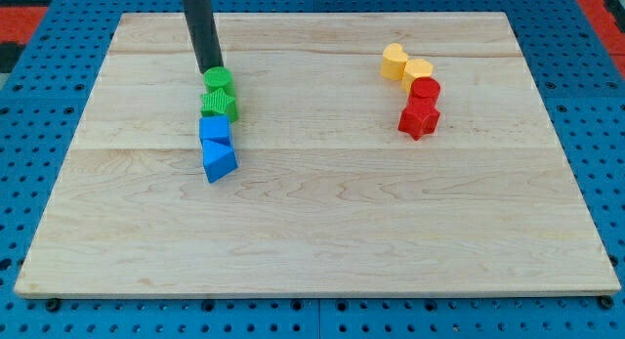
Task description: Push the yellow blocks to the right side slightly
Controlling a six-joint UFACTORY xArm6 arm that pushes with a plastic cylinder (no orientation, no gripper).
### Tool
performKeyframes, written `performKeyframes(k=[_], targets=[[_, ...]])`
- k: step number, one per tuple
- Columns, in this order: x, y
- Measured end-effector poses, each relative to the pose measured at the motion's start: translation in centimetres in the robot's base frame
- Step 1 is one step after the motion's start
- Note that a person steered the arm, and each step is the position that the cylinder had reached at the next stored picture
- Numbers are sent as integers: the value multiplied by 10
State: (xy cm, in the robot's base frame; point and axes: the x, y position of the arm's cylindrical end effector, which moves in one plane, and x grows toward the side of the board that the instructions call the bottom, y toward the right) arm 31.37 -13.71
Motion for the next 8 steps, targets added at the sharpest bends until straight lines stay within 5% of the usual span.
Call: performKeyframes(k=[3,8], targets=[[-28,15],[-19,210]])
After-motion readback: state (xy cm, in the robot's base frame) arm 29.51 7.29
